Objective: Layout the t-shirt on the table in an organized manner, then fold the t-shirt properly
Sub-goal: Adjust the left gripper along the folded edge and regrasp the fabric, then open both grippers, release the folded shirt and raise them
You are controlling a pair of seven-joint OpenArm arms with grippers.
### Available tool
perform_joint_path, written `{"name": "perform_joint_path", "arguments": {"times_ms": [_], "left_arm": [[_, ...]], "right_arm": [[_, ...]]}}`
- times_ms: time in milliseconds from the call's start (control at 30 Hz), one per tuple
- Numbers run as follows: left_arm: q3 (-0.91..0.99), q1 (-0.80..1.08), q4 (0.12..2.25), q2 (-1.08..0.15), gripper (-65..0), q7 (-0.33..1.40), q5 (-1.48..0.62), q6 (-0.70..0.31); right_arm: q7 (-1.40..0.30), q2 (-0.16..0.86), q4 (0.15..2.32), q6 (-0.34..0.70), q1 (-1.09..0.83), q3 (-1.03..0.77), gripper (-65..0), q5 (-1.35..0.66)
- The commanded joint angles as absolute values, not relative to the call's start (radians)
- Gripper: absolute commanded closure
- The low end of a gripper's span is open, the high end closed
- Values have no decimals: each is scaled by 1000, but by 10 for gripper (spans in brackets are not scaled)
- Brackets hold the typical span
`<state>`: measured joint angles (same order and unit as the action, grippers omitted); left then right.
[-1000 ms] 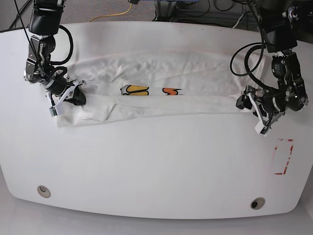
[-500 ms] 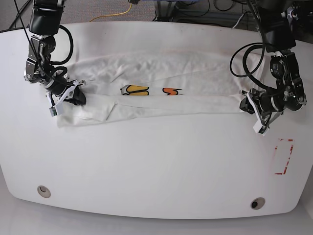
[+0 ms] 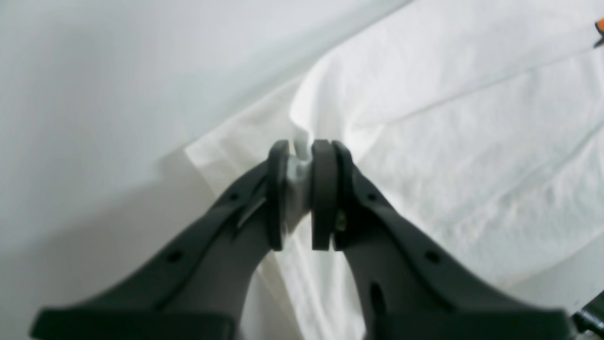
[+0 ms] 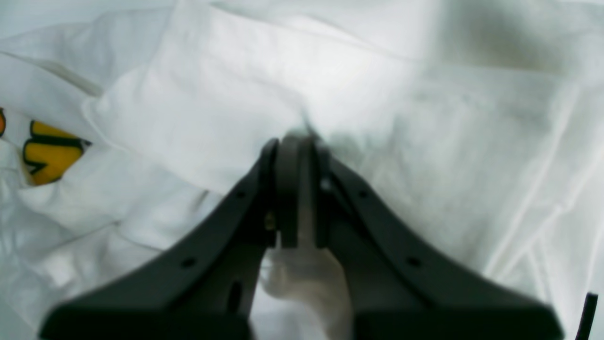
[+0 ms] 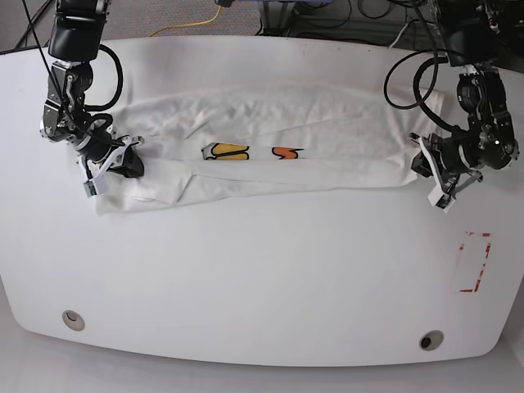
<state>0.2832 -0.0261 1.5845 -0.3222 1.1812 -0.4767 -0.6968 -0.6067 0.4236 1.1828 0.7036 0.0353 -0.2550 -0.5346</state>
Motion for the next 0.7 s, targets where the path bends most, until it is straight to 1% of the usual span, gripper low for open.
{"name": "perform_joint_path", "arguments": {"times_ms": [0, 267, 567, 667], "left_arm": [[289, -7, 1641, -361, -63, 1184, -492, -698], [292, 97, 1764, -401, -67, 1184, -492, -698], [292, 177, 1787, -415, -67, 1184, -489, -698], [294, 202, 1785, -455, -68, 1184, -489, -698]], "right_arm": [[-619, 438, 1190, 698, 45, -259, -51, -524], [-619, 438, 1190, 698, 44, -259, -51, -524], [-619, 437, 1190, 698, 44, -259, -51, -526], [-619, 437, 1190, 698, 44, -259, -51, -524]]}}
